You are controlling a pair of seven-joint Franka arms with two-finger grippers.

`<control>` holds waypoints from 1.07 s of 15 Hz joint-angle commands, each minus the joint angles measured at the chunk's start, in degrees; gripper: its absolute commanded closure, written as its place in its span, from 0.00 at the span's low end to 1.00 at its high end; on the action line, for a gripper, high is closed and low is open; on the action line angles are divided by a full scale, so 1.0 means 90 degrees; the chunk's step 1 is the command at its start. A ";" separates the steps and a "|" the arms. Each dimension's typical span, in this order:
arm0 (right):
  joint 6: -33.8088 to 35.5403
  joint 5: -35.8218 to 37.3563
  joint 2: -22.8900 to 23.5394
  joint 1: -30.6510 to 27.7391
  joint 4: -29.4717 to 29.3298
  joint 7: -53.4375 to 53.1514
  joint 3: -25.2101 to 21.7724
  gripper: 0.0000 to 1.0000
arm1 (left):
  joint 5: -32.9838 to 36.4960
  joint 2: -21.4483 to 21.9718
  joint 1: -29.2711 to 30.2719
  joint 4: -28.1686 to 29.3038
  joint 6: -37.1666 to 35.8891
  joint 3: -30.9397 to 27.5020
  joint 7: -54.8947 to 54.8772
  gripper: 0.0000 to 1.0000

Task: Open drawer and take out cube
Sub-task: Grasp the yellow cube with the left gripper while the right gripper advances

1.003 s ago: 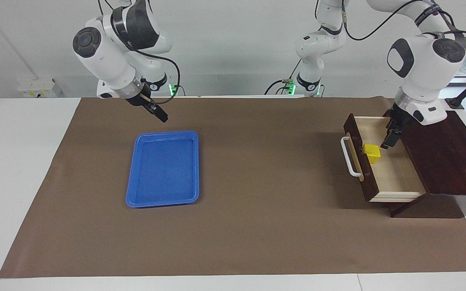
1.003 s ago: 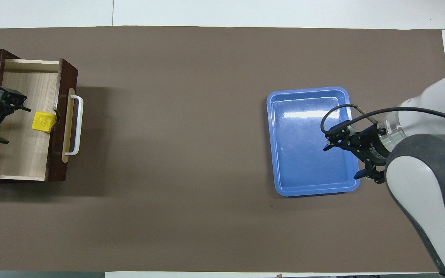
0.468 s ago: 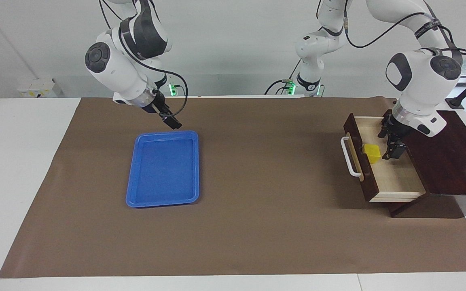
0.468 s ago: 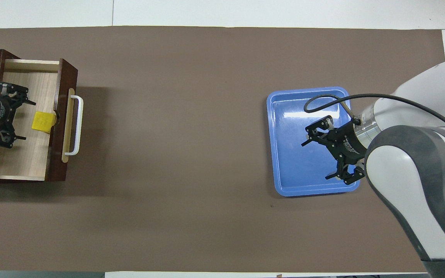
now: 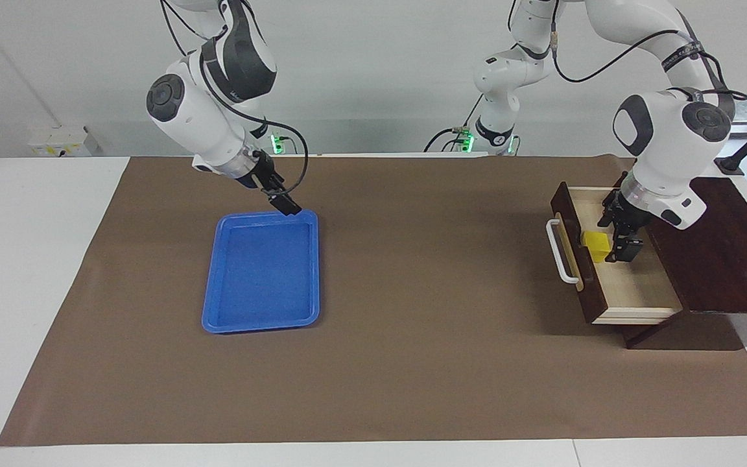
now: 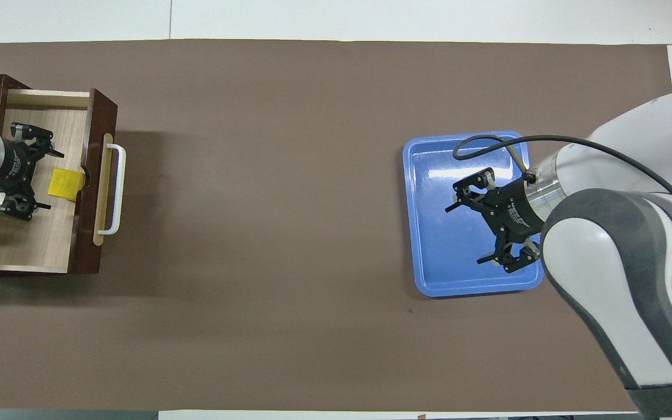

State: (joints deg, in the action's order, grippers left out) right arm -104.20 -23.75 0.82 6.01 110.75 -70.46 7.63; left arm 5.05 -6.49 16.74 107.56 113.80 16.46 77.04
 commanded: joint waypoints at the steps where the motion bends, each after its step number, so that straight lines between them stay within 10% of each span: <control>1: -0.0277 -0.0212 0.0114 0.0123 0.0009 -0.0247 0.0021 0.00 | -0.0083 -0.0031 -0.0063 0.0041 0.0011 -0.0041 0.0082 0.00; 11: -0.0707 -0.0758 0.0153 0.0318 -0.0021 -0.0696 0.0012 0.00 | -0.0083 0.0047 -0.0005 0.0256 0.0031 -0.0051 0.0073 0.00; 16: -0.0911 -0.0779 0.0612 0.0435 -0.0391 -0.0929 0.0012 0.00 | -0.0083 0.0037 0.0015 0.0197 -0.0028 -0.0041 0.0063 0.23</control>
State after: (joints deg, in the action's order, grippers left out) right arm -110.77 -29.61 3.38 9.06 109.82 -76.51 7.66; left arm 5.05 -6.83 16.81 108.79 113.70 16.28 77.40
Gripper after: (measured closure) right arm 0.000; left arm 0.097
